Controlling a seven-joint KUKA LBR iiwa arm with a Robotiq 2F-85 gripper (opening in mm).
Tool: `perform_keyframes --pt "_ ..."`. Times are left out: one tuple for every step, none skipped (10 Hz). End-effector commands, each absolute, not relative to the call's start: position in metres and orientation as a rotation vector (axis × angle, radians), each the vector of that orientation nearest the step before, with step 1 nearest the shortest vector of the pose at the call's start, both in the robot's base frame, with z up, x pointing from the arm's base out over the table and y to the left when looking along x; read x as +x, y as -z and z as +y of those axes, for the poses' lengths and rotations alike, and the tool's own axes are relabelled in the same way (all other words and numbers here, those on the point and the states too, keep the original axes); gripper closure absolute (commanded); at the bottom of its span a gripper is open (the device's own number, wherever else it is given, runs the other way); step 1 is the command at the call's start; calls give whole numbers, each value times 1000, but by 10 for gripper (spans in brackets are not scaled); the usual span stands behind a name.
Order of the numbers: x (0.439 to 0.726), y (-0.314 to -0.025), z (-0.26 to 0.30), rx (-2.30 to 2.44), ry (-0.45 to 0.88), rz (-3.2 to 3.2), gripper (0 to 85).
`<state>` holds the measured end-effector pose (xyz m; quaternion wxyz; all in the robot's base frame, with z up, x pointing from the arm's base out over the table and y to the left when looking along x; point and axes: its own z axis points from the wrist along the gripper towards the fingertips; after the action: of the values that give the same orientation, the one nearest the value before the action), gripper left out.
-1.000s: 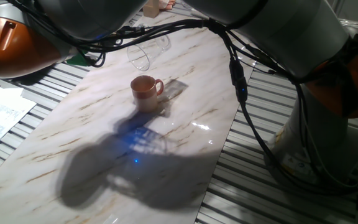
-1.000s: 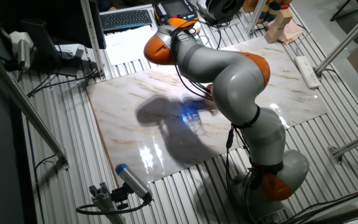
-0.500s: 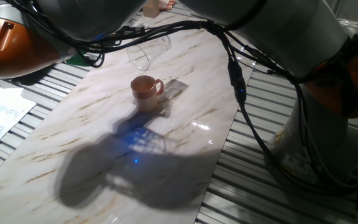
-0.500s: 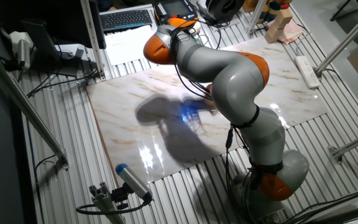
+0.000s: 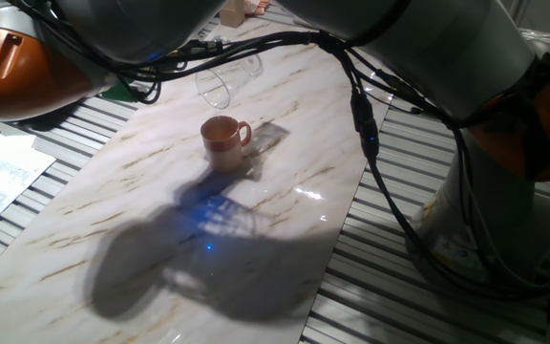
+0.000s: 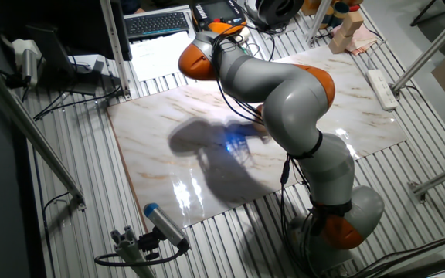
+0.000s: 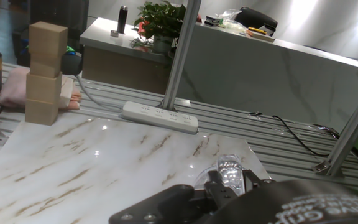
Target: Pour the water from one cup into another empty cup
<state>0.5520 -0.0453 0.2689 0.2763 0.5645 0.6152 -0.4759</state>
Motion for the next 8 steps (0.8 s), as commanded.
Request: perform_keyframes --pt "552 -269 -45 1522 1287 1647 850" --pt "552 -269 -45 1535 1300 1638 850" --pt "552 -269 -45 1535 1302 1637 850" --pt "552 -269 -45 1542 1310 1632 850" --pt "552 -269 -45 1543 1311 1632 850" --pt "552 -269 -45 1540 1307 1634 850" --pt "552 -269 -45 1541 1308 1633 850" --pt "551 -269 -45 1536 1303 1636 850"
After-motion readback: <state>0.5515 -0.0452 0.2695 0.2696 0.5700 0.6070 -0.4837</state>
